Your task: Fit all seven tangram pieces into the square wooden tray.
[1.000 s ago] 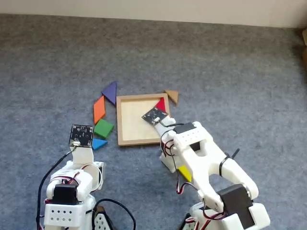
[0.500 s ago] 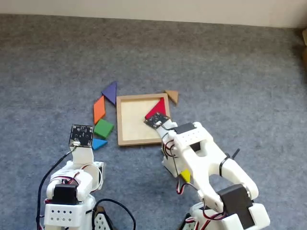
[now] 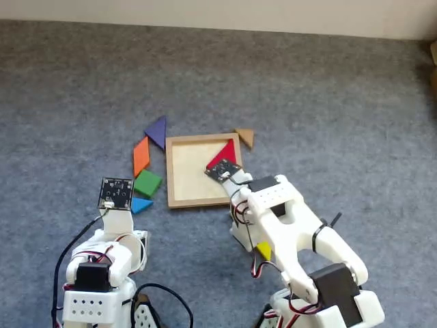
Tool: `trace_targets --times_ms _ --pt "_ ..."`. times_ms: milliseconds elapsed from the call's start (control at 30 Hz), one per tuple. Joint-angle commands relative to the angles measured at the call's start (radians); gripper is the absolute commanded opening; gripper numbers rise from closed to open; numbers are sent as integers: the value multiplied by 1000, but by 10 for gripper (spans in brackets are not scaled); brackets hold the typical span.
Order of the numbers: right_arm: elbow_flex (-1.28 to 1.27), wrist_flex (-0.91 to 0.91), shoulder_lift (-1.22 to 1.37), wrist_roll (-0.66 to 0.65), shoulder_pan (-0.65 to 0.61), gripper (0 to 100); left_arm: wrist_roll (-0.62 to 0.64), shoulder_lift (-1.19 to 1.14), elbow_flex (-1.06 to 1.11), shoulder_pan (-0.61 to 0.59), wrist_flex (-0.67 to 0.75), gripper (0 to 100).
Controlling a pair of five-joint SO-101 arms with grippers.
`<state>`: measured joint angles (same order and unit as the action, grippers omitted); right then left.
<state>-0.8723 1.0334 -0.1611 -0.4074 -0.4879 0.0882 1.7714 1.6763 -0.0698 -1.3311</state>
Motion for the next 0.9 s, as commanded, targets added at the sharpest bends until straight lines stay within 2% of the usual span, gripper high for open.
trace_targets --times_ms 0,867 --pt "5 -47 -2 8 25 300 6 44 19 -15 -6 142" --pt "5 -102 -4 5 19 300 6 44 19 -15 -6 142"
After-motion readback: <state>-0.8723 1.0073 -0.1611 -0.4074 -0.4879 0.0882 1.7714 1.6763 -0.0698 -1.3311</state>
